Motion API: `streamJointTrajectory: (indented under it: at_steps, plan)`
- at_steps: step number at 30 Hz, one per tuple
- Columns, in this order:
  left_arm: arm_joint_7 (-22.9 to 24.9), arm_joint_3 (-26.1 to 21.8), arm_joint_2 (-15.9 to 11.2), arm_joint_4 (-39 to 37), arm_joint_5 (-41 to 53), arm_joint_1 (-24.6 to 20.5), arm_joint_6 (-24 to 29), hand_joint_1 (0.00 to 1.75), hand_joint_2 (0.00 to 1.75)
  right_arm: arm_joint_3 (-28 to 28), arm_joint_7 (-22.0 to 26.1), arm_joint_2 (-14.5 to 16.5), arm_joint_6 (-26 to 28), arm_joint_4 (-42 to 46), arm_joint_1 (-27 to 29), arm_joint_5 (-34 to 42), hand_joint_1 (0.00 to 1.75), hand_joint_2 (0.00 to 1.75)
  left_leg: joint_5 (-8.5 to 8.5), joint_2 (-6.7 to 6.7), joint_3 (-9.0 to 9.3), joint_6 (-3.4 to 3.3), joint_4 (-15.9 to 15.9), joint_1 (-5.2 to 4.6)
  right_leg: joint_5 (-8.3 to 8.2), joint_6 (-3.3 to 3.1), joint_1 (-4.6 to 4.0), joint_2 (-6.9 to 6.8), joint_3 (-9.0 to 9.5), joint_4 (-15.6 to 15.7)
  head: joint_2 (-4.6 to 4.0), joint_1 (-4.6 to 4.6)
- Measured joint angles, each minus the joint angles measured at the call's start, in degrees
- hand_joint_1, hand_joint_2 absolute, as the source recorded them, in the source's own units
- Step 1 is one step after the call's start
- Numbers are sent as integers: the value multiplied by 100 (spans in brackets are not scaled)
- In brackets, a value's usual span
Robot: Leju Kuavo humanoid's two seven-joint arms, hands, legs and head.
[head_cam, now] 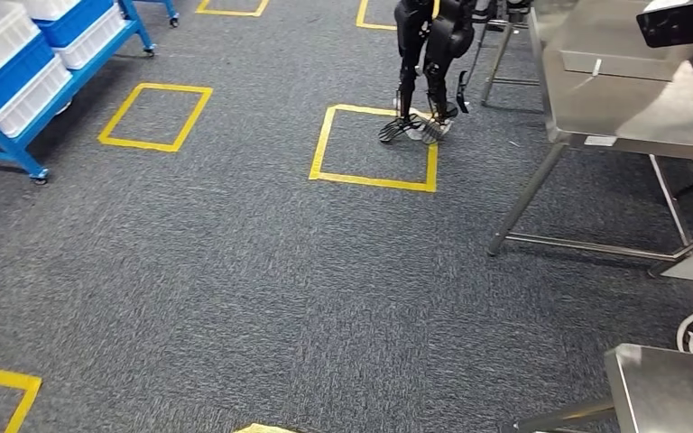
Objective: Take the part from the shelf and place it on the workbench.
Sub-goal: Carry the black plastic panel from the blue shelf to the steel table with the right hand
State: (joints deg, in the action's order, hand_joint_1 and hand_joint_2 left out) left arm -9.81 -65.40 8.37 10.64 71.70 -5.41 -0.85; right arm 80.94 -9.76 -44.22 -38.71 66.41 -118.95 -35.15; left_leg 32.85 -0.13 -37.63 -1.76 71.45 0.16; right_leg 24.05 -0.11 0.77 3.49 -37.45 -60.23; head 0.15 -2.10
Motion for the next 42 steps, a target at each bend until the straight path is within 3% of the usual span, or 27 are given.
streamJointTrajectory:
  at_steps: [2,4,7,9,11,13,14,16,18,19,21,23,24,26,28,29,30,33,35,37,39,40,42]
  plan:
    - [2,0,-6,0,5,6,-1,0,175,1,1,0,-37,20,-11,-7,175,175,-390,-242,304,-92,-743,-7,-3,7,-4,116,-8,-12,1,2]
    - [1,1,-11,0,7,0,-5,0,175,1,7,-3,-81,35,-23,-10,175,175,-488,-402,467,-135,-1116,-21,-32,53,24,220,-44,-8,0,-2]
    - [-5,3,-7,0,8,-32,-14,0,175,-4,19,-25,-140,52,-37,-11,175,175,-521,-264,545,-145,-1264,-35,-87,158,71,337,-72,42,1,-11]
    - [-8,4,1,0,8,-28,-20,0,175,-2,27,-54,-177,81,-76,-13,175,175,-593,-119,610,-173,-1409,-19,69,202,58,113,-171,-164,0,-9]
    - [-9,4,2,0,7,-12,-24,0,175,2,46,-96,-227,140,-97,-7,175,175,-624,23,635,-197,-1474,-22,418,247,59,-195,-462,-801,0,-5]
    - [-9,4,-1,0,6,-9,-24,0,175,3,63,-149,-274,225,-78,5,175,175,-616,146,628,-200,-1466,-33,607,300,96,-297,-705,-1348,1,-4]
    - [-8,4,-1,0,7,-10,-24,0,175,3,68,-184,-293,272,-70,13,175,175,-607,200,626,-197,-1458,-35,557,322,116,-319,-693,-1358,0,-4]
    - [-2,4,-1,0,8,-10,-24,0,175,3,70,-260,-316,363,-70,38,175,175,-568,290,629,-171,-1421,-35,235,345,141,-404,-346,-758,0,-4]
    - [4,4,-1,0,8,-4,-23,0,175,4,71,-317,-327,446,-69,70,175,175,-505,369,620,-118,-1354,-60,30,311,100,-532,4,-112,0,-7]
    - [5,4,-1,0,8,-5,-23,0,175,3,73,-339,-331,483,-64,83,175,175,-479,404,615,-92,-1327,-71,12,277,74,-566,74,36,-1,-8]
    - [6,4,1,0,8,-21,-20,0,175,2,75,-402,-339,551,-55,93,175,175,-454,468,618,-54,-1309,-74,27,199,43,-498,62,54,0,-11]
    - [6,3,5,0,8,-36,-14,0,175,-1,75,-473,-334,626,-48,100,175,175,-358,417,594,-9,-1221,-53,19,130,58,-430,73,75,0,-10]
    - [6,3,8,0,8,-35,-9,0,175,-2,73,-498,-326,664,-43,104,175,175,-239,329,522,7,-1044,-41,11,91,67,-398,81,92,0,-12]
    - [6,4,11,0,8,-21,-2,0,175,1,70,-546,-310,727,-8,119,175,175,111,130,204,20,-358,-22,3,34,65,-323,86,104,0,-14]
    - [6,4,14,0,12,-8,2,0,175,2,65,-606,-288,782,57,179,175,175,318,70,-142,18,313,-15,1,20,50,-229,84,100,1,-15]
    - [4,3,14,0,16,-2,3,0,175,2,53,-643,-255,805,92,236,175,175,265,63,-206,10,395,-14,2,19,45,-175,86,97,1,-15]
    - [1,3,14,0,22,2,4,0,175,1,39,-678,-208,821,123,297,175,175,108,54,-169,-5,254,-14,3,20,44,-118,89,91,0,-15]
    - [-17,3,8,0,37,10,4,0,175,1,5,-761,-64,834,191,406,175,175,-486,-185,274,-72,-843,-7,8,44,42,43,81,64,0,-13]
    - [-28,4,2,0,39,2,2,0,175,2,-3,-817,-31,834,224,411,175,175,-564,-299,413,-81,-1173,-13,-11,103,55,133,44,62,0,-13]
    - [-40,4,4,0,39,-22,1,0,175,2,-9,-888,-22,835,256,411,175,175,-586,-220,437,-98,-1230,-24,-45,182,90,201,22,88,1,-14]
    - [-58,4,8,0,39,-28,-1,0,175,1,-16,-957,-16,836,280,411,175,175,-641,-111,470,-153,-1316,-19,50,234,91,48,-32,-22,0,-7]
    - [-73,4,9,0,39,-21,-1,0,175,1,-19,-981,-8,837,292,411,175,175,-666,-52,482,-177,-1356,-13,192,252,84,-80,-123,-230,0,-5]
    - [-94,4,8,0,40,-6,17,0,175,3,-20,-1017,9,847,359,411,175,175,-677,52,478,-197,-1371,-31,569,285,79,-272,-433,-941,0,-4]
